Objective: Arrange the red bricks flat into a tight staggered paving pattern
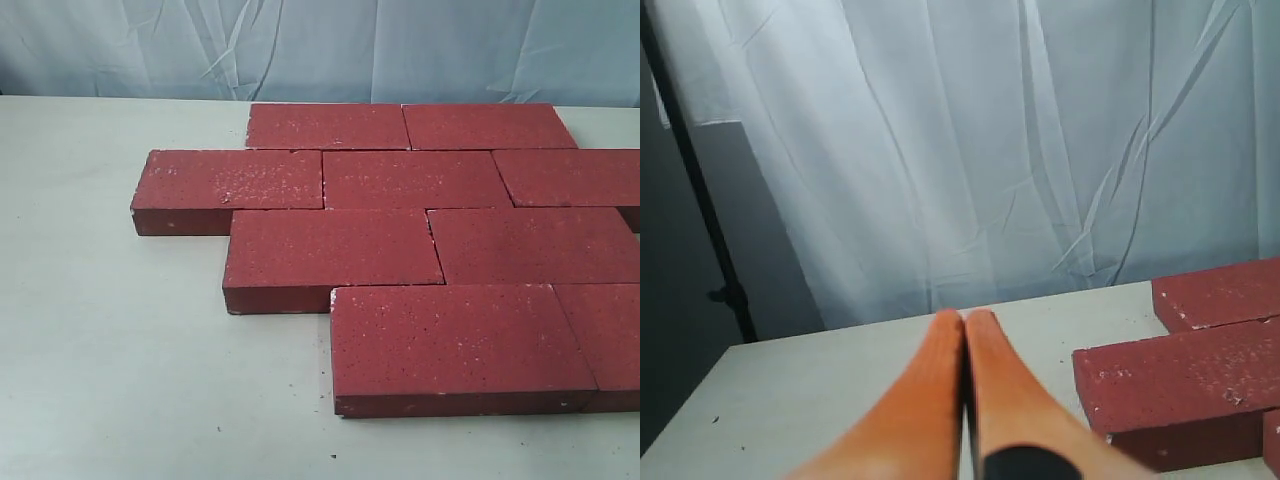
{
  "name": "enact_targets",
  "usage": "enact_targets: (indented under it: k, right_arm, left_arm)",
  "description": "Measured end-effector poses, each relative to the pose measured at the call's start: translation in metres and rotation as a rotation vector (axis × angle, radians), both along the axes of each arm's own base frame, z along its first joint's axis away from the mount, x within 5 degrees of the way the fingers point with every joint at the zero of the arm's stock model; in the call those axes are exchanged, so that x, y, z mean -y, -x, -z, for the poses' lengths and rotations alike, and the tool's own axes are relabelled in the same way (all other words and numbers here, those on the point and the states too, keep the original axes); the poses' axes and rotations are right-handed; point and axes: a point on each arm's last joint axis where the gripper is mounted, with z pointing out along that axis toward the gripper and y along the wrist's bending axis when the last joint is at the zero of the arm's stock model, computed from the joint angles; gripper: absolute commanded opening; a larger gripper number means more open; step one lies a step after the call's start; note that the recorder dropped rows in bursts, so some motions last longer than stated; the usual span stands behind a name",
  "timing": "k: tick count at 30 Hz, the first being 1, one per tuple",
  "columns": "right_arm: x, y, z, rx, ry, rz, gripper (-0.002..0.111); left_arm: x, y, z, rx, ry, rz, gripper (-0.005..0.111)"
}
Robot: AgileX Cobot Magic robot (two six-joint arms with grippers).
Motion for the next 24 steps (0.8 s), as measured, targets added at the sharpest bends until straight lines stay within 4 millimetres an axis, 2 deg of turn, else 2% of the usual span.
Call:
enact_targets:
  k: [12,24]
  right_arm:
    - [0.0,0.0,0.0,0.0,0.0,0.0,-0.001]
    - [0.0,0.0,0.0,0.0,0.0,0.0,-0.001]
  left_arm:
    - [-0.006,0.007,0.037,-0.012,0.046,-0.098,0.0]
    - [-0.006,0.003,0.079,-0.107,0.054,-0.112,0.0]
